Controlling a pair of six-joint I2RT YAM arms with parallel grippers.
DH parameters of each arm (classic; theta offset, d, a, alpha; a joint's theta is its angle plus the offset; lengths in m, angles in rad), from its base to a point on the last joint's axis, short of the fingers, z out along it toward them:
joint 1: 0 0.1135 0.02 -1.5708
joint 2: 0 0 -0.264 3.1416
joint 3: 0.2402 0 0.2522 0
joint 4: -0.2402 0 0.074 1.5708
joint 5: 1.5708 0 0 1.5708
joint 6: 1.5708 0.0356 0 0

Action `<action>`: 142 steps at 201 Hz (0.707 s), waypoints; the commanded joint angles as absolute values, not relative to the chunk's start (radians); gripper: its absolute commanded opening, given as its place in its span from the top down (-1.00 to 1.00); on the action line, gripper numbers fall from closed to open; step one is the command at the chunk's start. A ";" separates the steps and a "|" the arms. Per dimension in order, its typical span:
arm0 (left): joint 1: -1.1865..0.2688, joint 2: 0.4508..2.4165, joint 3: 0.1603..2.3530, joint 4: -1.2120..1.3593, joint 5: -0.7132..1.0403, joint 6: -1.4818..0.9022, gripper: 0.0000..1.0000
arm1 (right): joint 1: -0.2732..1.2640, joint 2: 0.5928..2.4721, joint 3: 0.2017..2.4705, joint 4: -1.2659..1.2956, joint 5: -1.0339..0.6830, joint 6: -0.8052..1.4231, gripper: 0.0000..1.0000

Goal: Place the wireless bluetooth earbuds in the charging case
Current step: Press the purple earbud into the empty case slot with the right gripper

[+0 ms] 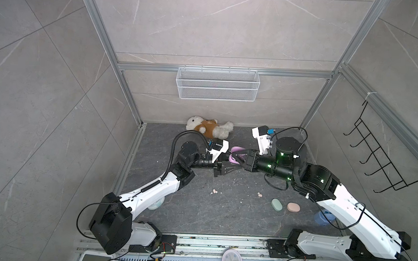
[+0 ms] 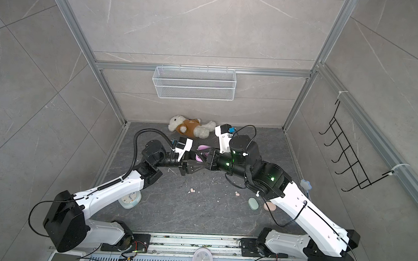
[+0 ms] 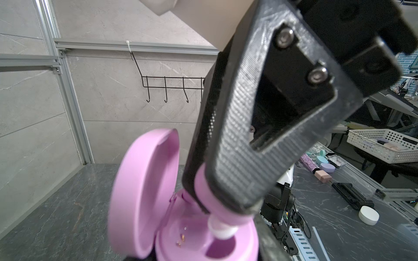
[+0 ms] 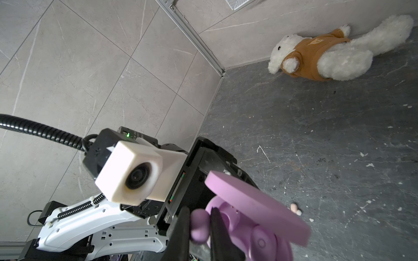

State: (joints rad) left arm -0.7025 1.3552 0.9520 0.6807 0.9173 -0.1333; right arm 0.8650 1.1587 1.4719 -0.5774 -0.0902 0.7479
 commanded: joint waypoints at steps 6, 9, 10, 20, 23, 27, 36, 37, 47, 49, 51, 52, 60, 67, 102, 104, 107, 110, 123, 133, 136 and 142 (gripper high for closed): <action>-0.707 1.309 0.972 0.719 0.917 -0.104 0.48 | 0.862 1.158 1.448 -0.559 -0.104 0.761 0.69; -0.707 1.309 0.971 0.719 0.917 -0.105 0.47 | 0.862 1.158 1.446 -0.559 -0.105 0.761 0.69; -0.706 1.309 0.971 0.719 0.917 -0.105 0.48 | 0.862 1.158 1.446 -0.560 -0.106 0.761 0.69; -0.706 1.308 0.973 0.719 0.917 -0.107 0.47 | 0.863 1.159 1.444 -0.562 -0.104 0.761 0.69; -0.706 1.308 0.974 0.718 0.917 -0.106 0.48 | 0.863 1.158 1.443 -0.563 -0.104 0.761 0.69; -0.706 1.309 0.975 0.718 0.917 -0.106 0.48 | 0.863 1.160 1.442 -0.563 -0.104 0.761 0.69; -0.706 1.309 0.975 0.718 0.917 -0.107 0.48 | 0.862 1.160 1.440 -0.563 -0.106 0.762 0.69; -0.706 1.310 0.975 0.718 0.917 -0.107 0.48 | 0.862 1.159 1.440 -0.562 -0.106 0.762 0.69; -0.706 1.310 0.976 0.717 0.916 -0.108 0.48 | 0.862 1.160 1.437 -0.561 -0.108 0.763 0.69; -0.706 1.310 0.976 0.717 0.917 -0.108 0.48 | 0.862 1.160 1.437 -0.561 -0.109 0.764 0.69; -0.706 1.309 0.976 0.717 0.917 -0.108 0.48 | 0.862 1.161 1.437 -0.561 -0.108 0.764 0.69; -0.706 1.309 0.976 0.716 0.917 -0.107 0.48 | 0.863 1.161 1.437 -0.561 -0.108 0.764 0.69; -0.706 1.309 0.977 0.716 0.916 -0.109 0.48 | 0.863 1.160 1.437 -0.565 -0.100 0.765 0.69; -0.706 1.309 0.977 0.716 0.916 -0.109 0.48 | 0.862 1.156 1.434 -0.563 -0.100 0.766 0.69; -0.707 1.307 0.977 0.716 0.916 -0.110 0.48 | 0.863 1.156 1.440 -0.571 -0.100 0.768 0.68; -0.706 1.306 0.977 0.716 0.917 -0.110 0.48 | 0.862 1.156 1.439 -0.572 -0.100 0.769 0.68; -0.708 1.307 0.977 0.716 0.916 -0.111 0.48 | 0.862 1.155 1.440 -0.572 -0.100 0.769 0.68; -0.707 1.306 0.977 0.716 0.917 -0.110 0.48 | 0.862 1.155 1.441 -0.573 -0.101 0.769 0.68; -0.708 1.305 0.977 0.715 0.917 -0.109 0.48 | 0.863 1.155 1.443 -0.582 -0.101 0.769 0.67; -0.708 1.303 0.977 0.716 0.916 -0.110 0.48 | 0.862 1.155 1.444 -0.589 -0.103 0.769 0.66; -0.708 1.303 0.977 0.716 0.916 -0.109 0.48 | 0.862 1.155 1.445 -0.590 -0.103 0.769 0.65; -0.708 1.303 0.977 0.716 0.916 -0.111 0.48 | 0.863 1.154 1.443 -0.594 -0.102 0.768 0.63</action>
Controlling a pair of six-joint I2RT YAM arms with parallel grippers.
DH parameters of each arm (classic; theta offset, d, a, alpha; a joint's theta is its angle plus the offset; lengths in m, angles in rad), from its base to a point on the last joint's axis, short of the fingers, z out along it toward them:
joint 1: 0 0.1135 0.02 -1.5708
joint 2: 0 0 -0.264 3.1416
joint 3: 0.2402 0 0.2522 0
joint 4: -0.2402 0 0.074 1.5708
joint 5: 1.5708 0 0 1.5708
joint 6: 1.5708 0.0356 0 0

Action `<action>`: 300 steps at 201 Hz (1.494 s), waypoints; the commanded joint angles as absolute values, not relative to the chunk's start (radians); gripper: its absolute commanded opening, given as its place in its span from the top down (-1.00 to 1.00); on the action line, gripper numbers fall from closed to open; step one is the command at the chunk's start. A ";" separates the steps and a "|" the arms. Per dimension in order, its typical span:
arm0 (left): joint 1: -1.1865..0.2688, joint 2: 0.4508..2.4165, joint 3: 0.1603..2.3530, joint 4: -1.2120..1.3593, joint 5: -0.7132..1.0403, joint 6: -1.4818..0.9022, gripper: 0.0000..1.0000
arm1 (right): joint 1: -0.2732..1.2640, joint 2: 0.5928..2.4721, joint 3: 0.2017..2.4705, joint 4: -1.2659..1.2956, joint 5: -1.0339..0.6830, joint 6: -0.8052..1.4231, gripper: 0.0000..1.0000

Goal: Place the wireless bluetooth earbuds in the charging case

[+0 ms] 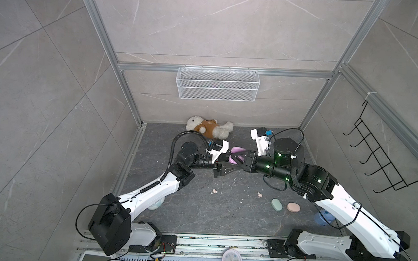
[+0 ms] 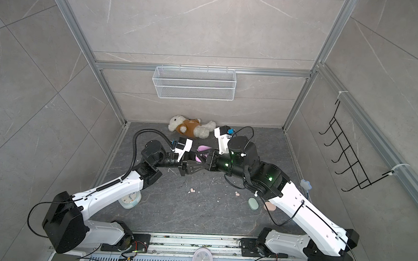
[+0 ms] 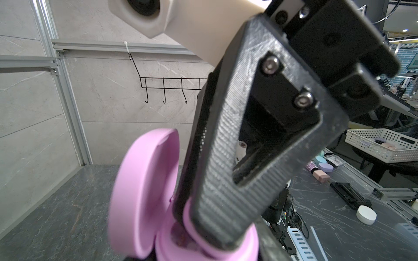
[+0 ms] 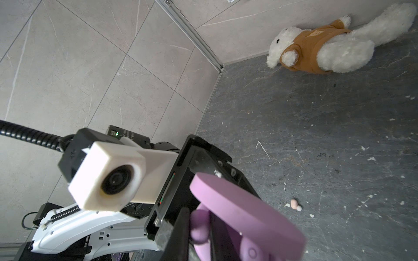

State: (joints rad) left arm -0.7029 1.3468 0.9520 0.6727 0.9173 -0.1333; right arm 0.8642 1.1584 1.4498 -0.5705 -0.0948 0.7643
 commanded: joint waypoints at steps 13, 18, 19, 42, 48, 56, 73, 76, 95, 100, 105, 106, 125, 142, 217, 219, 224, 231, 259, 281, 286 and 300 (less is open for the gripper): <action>-0.707 1.301 0.977 0.716 0.914 -0.111 0.48 | 0.862 1.148 1.441 -0.603 -0.099 0.767 0.58; -0.706 1.298 0.976 0.716 0.914 -0.110 0.48 | 0.862 1.147 1.439 -0.606 -0.097 0.768 0.56; -0.706 1.298 0.976 0.716 0.913 -0.110 0.48 | 0.862 1.146 1.438 -0.607 -0.097 0.768 0.56; -0.708 1.296 0.976 0.718 0.912 -0.112 0.49 | 0.863 1.140 1.436 -0.616 -0.089 0.767 0.50; -0.707 1.296 0.975 0.717 0.912 -0.112 0.49 | 0.862 1.141 1.437 -0.620 -0.087 0.767 0.50; -0.707 1.295 0.975 0.719 0.913 -0.114 0.49 | 0.862 1.141 1.438 -0.625 -0.087 0.767 0.48; -0.707 1.292 0.976 0.719 0.912 -0.114 0.49 | 0.862 1.143 1.444 -0.635 -0.083 0.764 0.46; -0.706 1.292 0.976 0.718 0.912 -0.114 0.49 | 0.863 1.142 1.446 -0.637 -0.081 0.763 0.46; -0.707 1.290 0.976 0.718 0.912 -0.114 0.49 | 0.862 1.140 1.452 -0.651 -0.065 0.762 0.43; -0.707 1.289 0.977 0.718 0.911 -0.114 0.49 | 0.862 1.140 1.455 -0.654 -0.061 0.760 0.42; -0.707 1.290 0.976 0.718 0.911 -0.114 0.49 | 0.862 1.141 1.458 -0.658 -0.057 0.758 0.41; -0.707 1.290 0.976 0.718 0.910 -0.114 0.49 | 0.862 1.140 1.458 -0.658 -0.056 0.758 0.41; -0.707 1.289 0.976 0.717 0.912 -0.116 0.49 | 0.862 1.138 1.465 -0.666 -0.042 0.758 0.36; -0.706 1.289 0.976 0.716 0.911 -0.115 0.49 | 0.863 1.136 1.471 -0.675 -0.033 0.759 0.31; -0.708 1.296 0.975 0.714 0.910 -0.120 0.49 | 0.862 1.130 1.545 -0.756 -0.015 0.764 0.15; -0.707 1.297 0.975 0.713 0.910 -0.120 0.49 | 0.862 1.129 1.549 -0.759 -0.016 0.764 0.15; -0.707 1.296 0.975 0.712 0.909 -0.119 0.49 | 0.862 1.132 1.558 -0.766 -0.022 0.764 0.14; -0.707 1.296 0.975 0.708 0.908 -0.117 0.49 | 0.862 1.132 1.574 -0.778 -0.031 0.765 0.14; -0.708 1.299 0.972 0.686 0.904 -0.108 0.49 | 0.862 1.159 1.664 -0.861 -0.070 0.756 0.15; -0.708 1.295 0.964 0.672 0.900 -0.113 0.49 | 0.862 1.197 1.754 -0.941 -0.066 0.734 0.15; -0.708 1.291 0.960 0.672 0.899 -0.115 0.49 | 0.862 1.207 1.773 -0.952 -0.063 0.727 0.15; -0.708 1.284 0.952 0.669 0.900 -0.125 0.49 | 0.861 1.237 1.837 -0.994 -0.042 0.710 0.15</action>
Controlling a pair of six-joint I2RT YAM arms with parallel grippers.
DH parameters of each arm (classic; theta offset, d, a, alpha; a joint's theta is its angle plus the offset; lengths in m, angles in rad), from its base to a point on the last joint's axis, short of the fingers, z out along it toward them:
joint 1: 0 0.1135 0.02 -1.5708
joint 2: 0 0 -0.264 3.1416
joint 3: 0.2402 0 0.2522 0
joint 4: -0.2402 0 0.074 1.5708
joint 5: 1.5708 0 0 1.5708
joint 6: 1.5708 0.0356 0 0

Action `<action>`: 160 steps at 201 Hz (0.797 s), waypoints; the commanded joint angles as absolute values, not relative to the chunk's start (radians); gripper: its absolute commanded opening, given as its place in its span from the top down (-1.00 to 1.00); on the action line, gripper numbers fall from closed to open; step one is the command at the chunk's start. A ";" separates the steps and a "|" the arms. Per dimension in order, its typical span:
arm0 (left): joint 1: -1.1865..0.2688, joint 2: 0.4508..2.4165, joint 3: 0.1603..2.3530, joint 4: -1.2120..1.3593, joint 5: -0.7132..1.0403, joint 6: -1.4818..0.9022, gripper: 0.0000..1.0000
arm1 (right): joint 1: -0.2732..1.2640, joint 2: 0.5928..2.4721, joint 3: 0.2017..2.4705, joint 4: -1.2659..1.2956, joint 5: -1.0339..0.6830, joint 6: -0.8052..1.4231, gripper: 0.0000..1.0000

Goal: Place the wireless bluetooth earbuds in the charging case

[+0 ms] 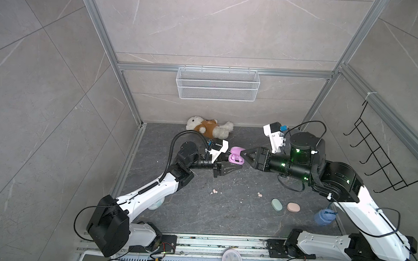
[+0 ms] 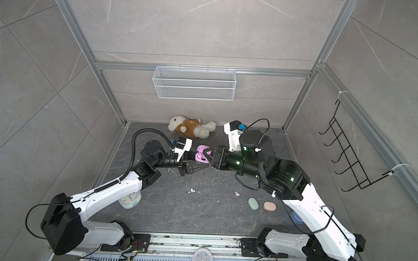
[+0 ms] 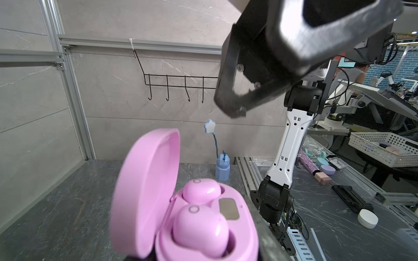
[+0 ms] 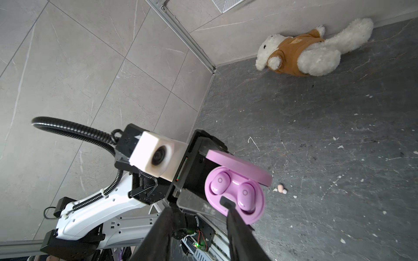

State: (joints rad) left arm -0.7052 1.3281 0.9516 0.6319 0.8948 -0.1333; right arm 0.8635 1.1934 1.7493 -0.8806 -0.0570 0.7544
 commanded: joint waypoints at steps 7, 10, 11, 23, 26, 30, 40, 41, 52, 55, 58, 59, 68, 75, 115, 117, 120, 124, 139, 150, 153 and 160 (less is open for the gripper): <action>-0.708 1.280 0.949 0.663 0.901 -0.127 0.49 | 0.859 1.256 1.867 -1.021 -0.023 0.701 0.15; -0.709 1.277 0.947 0.661 0.900 -0.127 0.49 | 0.857 1.264 1.878 -1.034 -0.013 0.698 0.15; -0.709 1.277 0.947 0.660 0.900 -0.127 0.49 | 0.857 1.266 1.883 -1.038 -0.010 0.696 0.15; -0.709 1.268 0.945 0.653 0.902 -0.127 0.49 | 0.843 1.307 1.932 -1.088 0.011 0.682 0.15; -0.709 1.265 0.942 0.651 0.902 -0.126 0.49 | 0.839 1.318 1.944 -1.102 0.016 0.680 0.15; -0.711 1.263 0.942 0.648 0.902 -0.125 0.49 | 0.831 1.332 1.961 -1.116 0.020 0.677 0.15; -0.711 1.258 0.941 0.643 0.903 -0.122 0.49 | 0.814 1.364 1.993 -1.141 0.019 0.670 0.15; -0.712 1.256 0.940 0.643 0.903 -0.121 0.49 | 0.813 1.367 1.996 -1.144 0.019 0.669 0.15; -0.712 1.255 0.941 0.638 0.902 -0.120 0.49 | 0.797 1.393 2.022 -1.153 0.008 0.663 0.16; -0.713 1.255 0.940 0.639 0.901 -0.120 0.49 | 0.794 1.398 2.026 -1.152 0.005 0.660 0.15; -0.714 1.255 0.940 0.639 0.902 -0.120 0.49 | 0.791 1.402 2.030 -1.151 0.002 0.658 0.15; -0.713 1.255 0.939 0.638 0.902 -0.121 0.49 | 0.790 1.404 2.031 -1.151 0.001 0.657 0.15; -0.715 1.255 0.940 0.638 0.902 -0.121 0.49 | 0.783 1.411 2.035 -1.143 -0.005 0.654 0.15; -0.715 1.256 0.940 0.640 0.902 -0.121 0.49 | 0.779 1.416 2.039 -1.140 -0.014 0.652 0.15; -0.716 1.256 0.942 0.644 0.900 -0.122 0.49 | 0.777 1.438 2.022 -1.139 -0.102 0.656 0.21; -0.717 1.256 0.943 0.644 0.900 -0.121 0.49 | 0.777 1.437 2.018 -1.138 -0.107 0.656 0.22; -0.716 1.256 0.942 0.644 0.900 -0.122 0.49 | 0.777 1.434 2.012 -1.137 -0.111 0.659 0.22; -0.717 1.256 0.942 0.644 0.898 -0.121 0.49 | 0.777 1.431 2.002 -1.134 -0.114 0.660 0.23; -0.718 1.256 0.945 0.639 0.899 -0.120 0.49 | 0.776 1.407 1.965 -1.122 -0.133 0.671 0.25; -0.716 1.254 0.950 0.633 0.897 -0.114 0.49 | 0.777 1.388 1.933 -1.116 -0.149 0.683 0.27; -0.717 1.255 0.951 0.629 0.897 -0.112 0.49 | 0.776 1.382 1.924 -1.115 -0.152 0.687 0.27; -0.715 1.253 0.952 0.623 0.895 -0.108 0.49 | 0.778 1.371 1.903 -1.114 -0.158 0.695 0.28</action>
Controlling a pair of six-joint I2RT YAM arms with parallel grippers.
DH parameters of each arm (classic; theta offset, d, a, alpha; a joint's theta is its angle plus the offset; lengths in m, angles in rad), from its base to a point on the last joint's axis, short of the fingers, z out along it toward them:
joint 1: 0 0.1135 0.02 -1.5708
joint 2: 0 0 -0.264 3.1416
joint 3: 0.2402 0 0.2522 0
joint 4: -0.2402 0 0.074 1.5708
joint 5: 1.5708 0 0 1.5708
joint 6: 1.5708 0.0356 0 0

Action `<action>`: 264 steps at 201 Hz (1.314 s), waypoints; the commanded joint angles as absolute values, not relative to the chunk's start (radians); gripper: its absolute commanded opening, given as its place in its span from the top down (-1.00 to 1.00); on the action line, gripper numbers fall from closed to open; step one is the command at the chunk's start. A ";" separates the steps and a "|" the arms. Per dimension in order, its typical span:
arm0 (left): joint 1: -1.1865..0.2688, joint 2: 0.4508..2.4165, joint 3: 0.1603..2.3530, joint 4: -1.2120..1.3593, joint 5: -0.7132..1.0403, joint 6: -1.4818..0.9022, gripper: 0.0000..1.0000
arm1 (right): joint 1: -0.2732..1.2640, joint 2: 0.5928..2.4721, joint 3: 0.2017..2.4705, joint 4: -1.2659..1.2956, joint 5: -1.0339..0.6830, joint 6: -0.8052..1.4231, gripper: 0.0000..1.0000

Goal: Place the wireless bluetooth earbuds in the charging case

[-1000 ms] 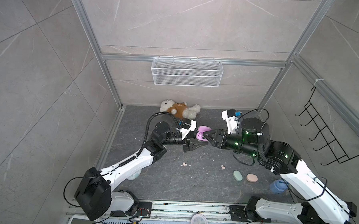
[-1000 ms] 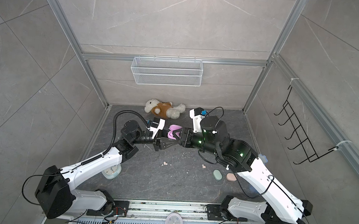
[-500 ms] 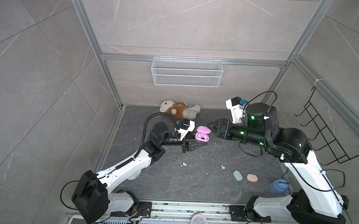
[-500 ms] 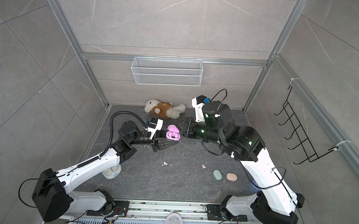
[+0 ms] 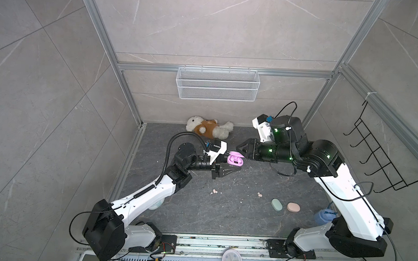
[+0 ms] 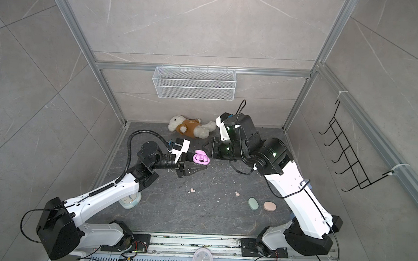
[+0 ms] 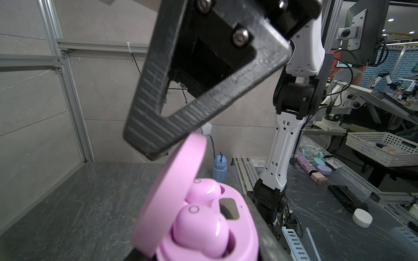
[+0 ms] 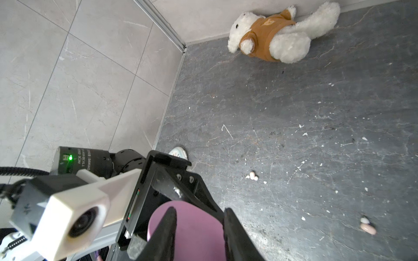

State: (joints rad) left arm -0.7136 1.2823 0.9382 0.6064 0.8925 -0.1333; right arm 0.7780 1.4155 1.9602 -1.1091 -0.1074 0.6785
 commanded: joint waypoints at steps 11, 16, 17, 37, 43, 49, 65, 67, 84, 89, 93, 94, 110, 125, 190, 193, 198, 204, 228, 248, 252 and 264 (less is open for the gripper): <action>-0.716 1.253 0.955 0.618 0.893 -0.105 0.49 | 0.778 1.354 1.874 -1.115 -0.168 0.702 0.29; -0.715 1.252 0.954 0.614 0.894 -0.104 0.49 | 0.779 1.348 1.861 -1.115 -0.172 0.705 0.29; -0.716 1.253 0.954 0.614 0.894 -0.103 0.49 | 0.779 1.347 1.859 -1.115 -0.173 0.704 0.29; -0.717 1.253 0.957 0.608 0.893 -0.101 0.49 | 0.784 1.333 1.823 -1.121 -0.186 0.703 0.29; -0.717 1.254 0.956 0.605 0.893 -0.097 0.49 | 0.784 1.334 1.821 -1.131 -0.184 0.703 0.28; -0.715 1.256 0.956 0.601 0.890 -0.096 0.49 | 0.785 1.333 1.819 -1.136 -0.175 0.703 0.27; -0.716 1.260 0.957 0.586 0.887 -0.095 0.49 | 0.785 1.332 1.829 -1.153 -0.154 0.701 0.20; -0.717 1.260 0.958 0.585 0.887 -0.095 0.49 | 0.784 1.333 1.831 -1.156 -0.152 0.701 0.20; -0.718 1.268 0.975 0.516 0.881 -0.074 0.49 | 0.781 1.342 1.858 -1.197 -0.121 0.720 0.08; -0.718 1.268 0.978 0.485 0.878 -0.063 0.49 | 0.778 1.338 1.855 -1.197 -0.118 0.730 0.00; -0.718 1.267 0.981 0.461 0.876 -0.054 0.49 | 0.772 1.334 1.849 -1.194 -0.122 0.739 -0.07; -0.718 1.267 0.981 0.454 0.877 -0.052 0.49 | 0.770 1.333 1.849 -1.192 -0.124 0.742 -0.08; -0.718 1.258 0.994 0.329 0.862 0.001 0.49 | 0.737 1.314 1.808 -1.155 -0.185 0.770 -0.28; -0.718 1.248 1.002 0.220 0.850 0.053 0.48 | 0.708 1.300 1.755 -1.103 -0.271 0.795 -0.39; -0.725 1.235 1.034 0.026 0.821 0.158 0.48 | 0.688 1.341 1.626 -1.014 -0.431 0.842 -0.68; -0.725 1.235 1.034 0.025 0.820 0.158 0.48 | 0.688 1.345 1.624 -1.013 -0.435 0.843 -0.69; -0.726 1.235 1.034 0.024 0.819 0.160 0.48 | 0.687 1.349 1.617 -1.011 -0.437 0.844 -0.70; -0.728 1.236 1.036 0.024 0.820 0.162 0.48 | 0.689 1.355 1.613 -1.008 -0.441 0.846 -0.71; -0.735 1.240 1.043 0.001 0.818 0.174 0.48 | 0.687 1.363 1.587 -0.977 -0.465 0.862 -0.70; -0.739 1.241 1.045 -0.004 0.812 0.183 0.48 | 0.687 1.372 1.577 -0.972 -0.477 0.867 -0.65; -0.739 1.240 1.046 -0.005 0.812 0.183 0.48 | 0.689 1.374 1.576 -0.971 -0.479 0.868 -0.64; -0.741 1.240 1.046 -0.006 0.811 0.184 0.48 | 0.688 1.376 1.571 -0.965 -0.486 0.871 -0.58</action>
